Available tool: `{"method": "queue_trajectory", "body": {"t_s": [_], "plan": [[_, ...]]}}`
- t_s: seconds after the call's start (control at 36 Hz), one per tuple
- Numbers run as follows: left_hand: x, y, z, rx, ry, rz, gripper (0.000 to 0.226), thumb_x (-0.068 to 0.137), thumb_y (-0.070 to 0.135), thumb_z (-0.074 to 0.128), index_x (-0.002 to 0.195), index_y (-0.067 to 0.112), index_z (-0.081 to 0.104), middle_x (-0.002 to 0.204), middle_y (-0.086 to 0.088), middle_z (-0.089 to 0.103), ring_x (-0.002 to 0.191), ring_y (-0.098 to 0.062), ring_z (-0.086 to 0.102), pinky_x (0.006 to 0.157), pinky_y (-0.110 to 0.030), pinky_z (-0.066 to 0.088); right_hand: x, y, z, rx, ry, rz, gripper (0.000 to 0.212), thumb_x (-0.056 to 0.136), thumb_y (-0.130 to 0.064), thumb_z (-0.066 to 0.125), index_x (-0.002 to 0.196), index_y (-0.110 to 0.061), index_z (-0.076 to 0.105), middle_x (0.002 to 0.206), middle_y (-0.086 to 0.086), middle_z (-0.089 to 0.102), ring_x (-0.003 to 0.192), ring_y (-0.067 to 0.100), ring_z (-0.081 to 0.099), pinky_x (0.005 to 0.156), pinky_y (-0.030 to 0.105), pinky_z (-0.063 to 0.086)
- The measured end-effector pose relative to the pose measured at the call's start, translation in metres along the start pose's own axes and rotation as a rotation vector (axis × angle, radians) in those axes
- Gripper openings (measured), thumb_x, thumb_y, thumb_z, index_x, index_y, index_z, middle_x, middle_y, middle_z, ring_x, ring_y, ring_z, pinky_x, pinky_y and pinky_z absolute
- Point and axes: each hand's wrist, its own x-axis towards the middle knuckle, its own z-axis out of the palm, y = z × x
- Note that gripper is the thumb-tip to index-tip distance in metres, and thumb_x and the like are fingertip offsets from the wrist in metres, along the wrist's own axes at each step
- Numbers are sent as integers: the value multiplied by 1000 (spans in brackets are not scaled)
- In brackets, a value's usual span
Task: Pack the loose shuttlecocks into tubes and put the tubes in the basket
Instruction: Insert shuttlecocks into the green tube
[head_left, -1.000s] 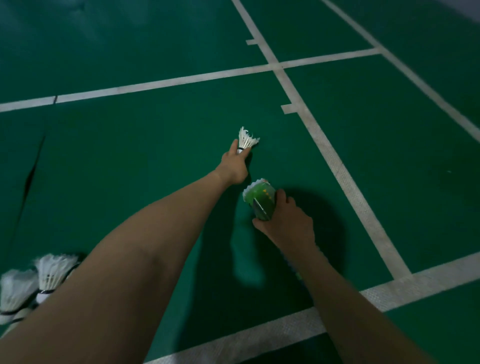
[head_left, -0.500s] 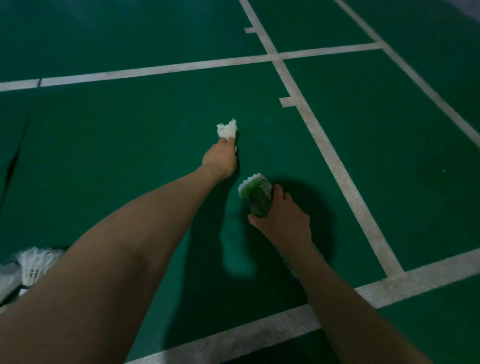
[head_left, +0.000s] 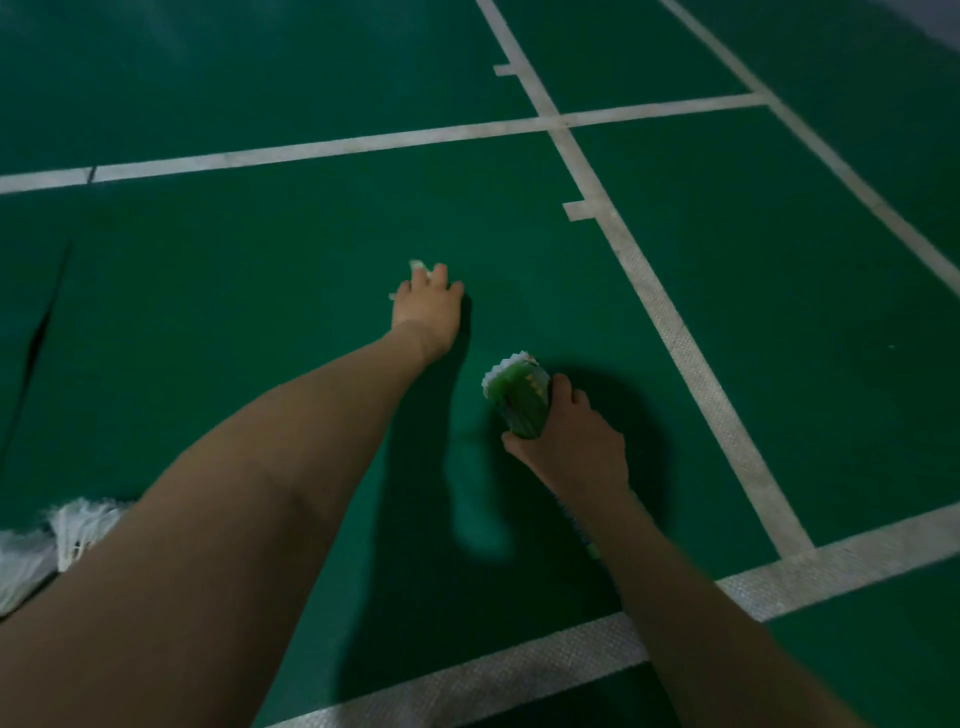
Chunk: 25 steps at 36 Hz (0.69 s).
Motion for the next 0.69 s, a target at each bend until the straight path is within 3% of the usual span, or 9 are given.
{"method": "queue_trajectory", "body": {"t_s": [0.11,0.25,0.33,0.42,0.5,0.56,0.69], "plan": [[-9,-9,-1,56,23,-29,35,99,24,39,128,7,51,135,-17,32,123,-34,33,102,-41,31,1,2,2,-7,4,-4,90,76,-57,62,143,-16,21,129,7,45,109,31,54,83,39,44],[-35,-11,10,179,116,56,37,97,19,37,132,13,40,138,-15,35,129,-32,28,110,-47,19,1,2,3,-7,13,-3,84,73,-57,66,136,-15,29,122,9,49,104,33,56,76,37,42],[-56,-5,17,136,100,111,38,96,14,37,133,10,35,133,-13,46,129,-31,37,114,-53,6,1,0,2,16,22,4,79,70,-55,70,129,-15,35,118,9,52,102,33,58,74,36,40],[-82,-1,24,62,82,123,32,95,14,38,127,10,38,129,-13,51,121,-31,45,111,-51,19,1,-2,2,2,17,16,77,71,-55,69,128,-16,36,118,9,53,103,31,58,76,36,40],[-116,0,25,-80,69,113,28,96,20,41,123,12,39,120,-13,55,109,-32,52,91,-42,39,-1,-4,0,-19,8,16,77,72,-57,68,128,-15,35,117,10,53,105,32,58,79,37,43],[-142,0,22,-260,44,76,29,98,25,37,125,14,38,114,-14,56,101,-35,56,75,-39,40,-4,-6,-1,-11,17,22,75,72,-55,69,127,-15,35,116,10,53,105,32,58,80,38,42],[-197,-13,19,-768,33,-123,27,95,25,44,119,14,40,107,-14,59,93,-36,57,77,-40,47,-25,-16,1,-48,90,4,77,70,-47,74,128,-12,37,116,13,53,104,36,58,81,39,43]]}}
